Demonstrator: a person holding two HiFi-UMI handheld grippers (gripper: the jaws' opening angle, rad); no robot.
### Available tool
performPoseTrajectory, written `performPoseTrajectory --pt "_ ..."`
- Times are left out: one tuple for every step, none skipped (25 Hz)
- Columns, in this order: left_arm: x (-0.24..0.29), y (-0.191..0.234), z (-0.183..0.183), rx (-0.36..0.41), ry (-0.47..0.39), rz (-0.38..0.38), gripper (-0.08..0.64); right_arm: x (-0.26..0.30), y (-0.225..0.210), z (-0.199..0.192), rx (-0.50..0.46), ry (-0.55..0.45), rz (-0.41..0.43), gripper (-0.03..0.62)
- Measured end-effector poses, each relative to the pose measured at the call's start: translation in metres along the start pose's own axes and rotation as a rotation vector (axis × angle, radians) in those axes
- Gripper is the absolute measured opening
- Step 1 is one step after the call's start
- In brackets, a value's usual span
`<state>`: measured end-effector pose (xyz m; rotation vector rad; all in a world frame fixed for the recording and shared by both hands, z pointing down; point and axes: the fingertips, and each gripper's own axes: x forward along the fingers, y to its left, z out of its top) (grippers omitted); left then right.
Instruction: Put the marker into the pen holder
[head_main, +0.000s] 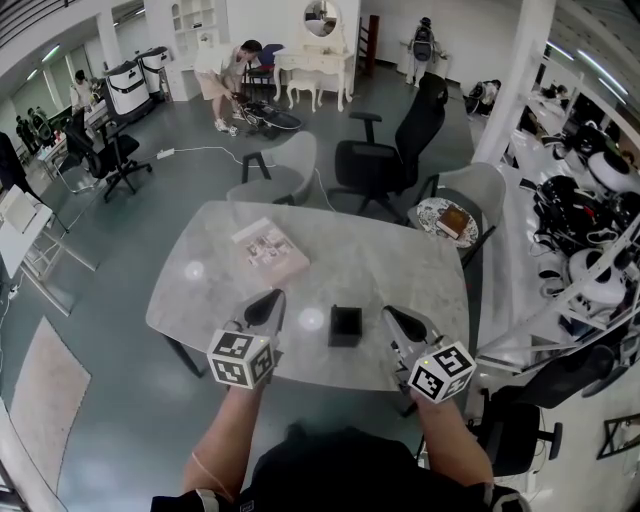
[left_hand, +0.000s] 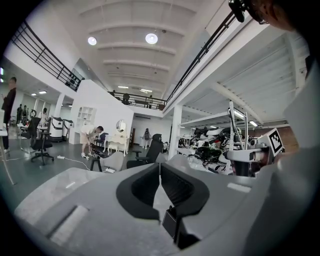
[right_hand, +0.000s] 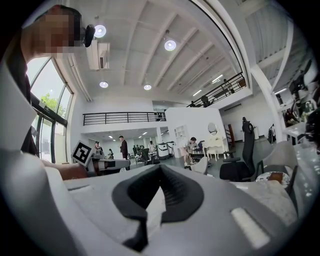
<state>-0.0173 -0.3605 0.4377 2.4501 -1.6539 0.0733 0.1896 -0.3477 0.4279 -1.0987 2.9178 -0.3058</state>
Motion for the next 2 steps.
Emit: performPoseTrajectory --pt "0.0012 -0.0023 -0.0008 0.000 0.000 -0.001 0.020 -0.0016 -0.0013 -0.0001 0.001 -0.001 0.000 0.002" --pt "0.0024 -0.0046 -0.0017 0.000 0.001 -0.002 0.018 -0.0031 -0.0026 -0.0002 0.001 -0.002 0.000 0.002"
